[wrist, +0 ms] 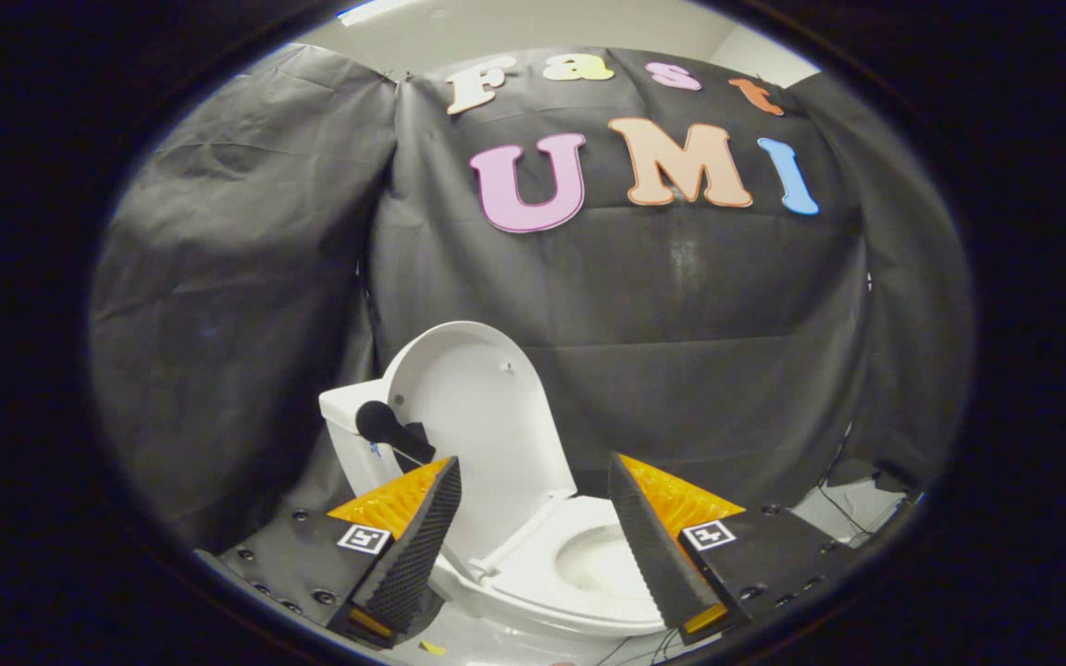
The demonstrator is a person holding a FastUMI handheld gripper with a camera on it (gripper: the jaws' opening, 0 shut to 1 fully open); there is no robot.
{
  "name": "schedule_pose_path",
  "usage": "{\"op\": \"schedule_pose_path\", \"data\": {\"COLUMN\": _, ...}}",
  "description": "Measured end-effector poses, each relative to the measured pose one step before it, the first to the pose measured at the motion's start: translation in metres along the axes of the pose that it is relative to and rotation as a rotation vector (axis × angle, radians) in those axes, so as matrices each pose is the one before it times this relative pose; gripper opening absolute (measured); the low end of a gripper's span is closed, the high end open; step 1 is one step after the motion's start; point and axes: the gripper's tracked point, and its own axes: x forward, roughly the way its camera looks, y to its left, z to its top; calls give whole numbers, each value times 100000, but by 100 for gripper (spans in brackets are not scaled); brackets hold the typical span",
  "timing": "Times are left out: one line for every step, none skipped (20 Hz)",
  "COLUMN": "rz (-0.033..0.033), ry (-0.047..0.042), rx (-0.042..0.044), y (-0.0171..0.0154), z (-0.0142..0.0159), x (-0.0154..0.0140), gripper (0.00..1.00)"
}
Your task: Open the toilet lid.
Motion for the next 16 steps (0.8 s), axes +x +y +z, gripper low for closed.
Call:
{"op": "schedule_pose_path", "data": {"rz": -979, "ry": -597, "rx": 73, "y": -673, "z": -138, "x": -508, "gripper": 99}}
{"op": "schedule_pose_path", "data": {"rz": -1452, "ry": -1061, "rx": 444, "y": -805, "z": 44, "x": -555, "gripper": 99}}
{"op": "schedule_pose_path", "data": {"rz": -974, "ry": -1127, "rx": 1088, "y": -709, "z": 90, "x": -526, "gripper": 99}}
{"op": "schedule_pose_path", "data": {"rz": -1168, "ry": -909, "rx": 1281, "y": -697, "z": 133, "x": -448, "gripper": 99}}
{"op": "schedule_pose_path", "data": {"rz": -1426, "ry": -1237, "rx": 1430, "y": -736, "z": 217, "x": -434, "gripper": 98}}
{"op": "schedule_pose_path", "data": {"rz": -1296, "ry": -1255, "rx": 1634, "y": -707, "z": 245, "x": -462, "gripper": 98}}
{"op": "schedule_pose_path", "data": {"rz": -925, "ry": -1190, "rx": 1312, "y": -592, "z": 261, "x": -452, "gripper": 98}}
{"op": "schedule_pose_path", "data": {"rz": -429, "ry": -944, "rx": 280, "y": -473, "z": 73, "x": -484, "gripper": 98}}
{"op": "schedule_pose_path", "data": {"rz": -311, "ry": -565, "rx": -504, "y": -329, "z": 2, "x": -362, "gripper": 98}}
{"op": "schedule_pose_path", "data": {"rz": 5, "ry": -89, "rx": -1171, "y": -405, "z": -103, "x": -197, "gripper": 98}}
{"op": "schedule_pose_path", "data": {"rz": -251, "ry": 238, "rx": -1536, "y": -265, "z": -77, "x": -169, "gripper": 98}}
{"op": "schedule_pose_path", "data": {"rz": -296, "ry": 259, "rx": -1285, "y": -215, "z": -22, "x": -18, "gripper": 98}}
{"op": "schedule_pose_path", "data": {"rz": -261, "ry": 317, "rx": -166, "y": -183, "z": -187, "x": -100, "gripper": 98}}
{"op": "schedule_pose_path", "data": {"rz": 52, "ry": 436, "rx": 362, "y": 34, "z": -218, "x": -108, "gripper": 98}}
{"op": "schedule_pose_path", "data": {"rz": 279, "ry": 548, "rx": 189, "y": 200, "z": -182, "x": 17, "gripper": 98}}
{"op": "schedule_pose_path", "data": {"rz": -13, "ry": 578, "rx": 43, "y": 92, "z": -190, "x": 136, "gripper": 98}}
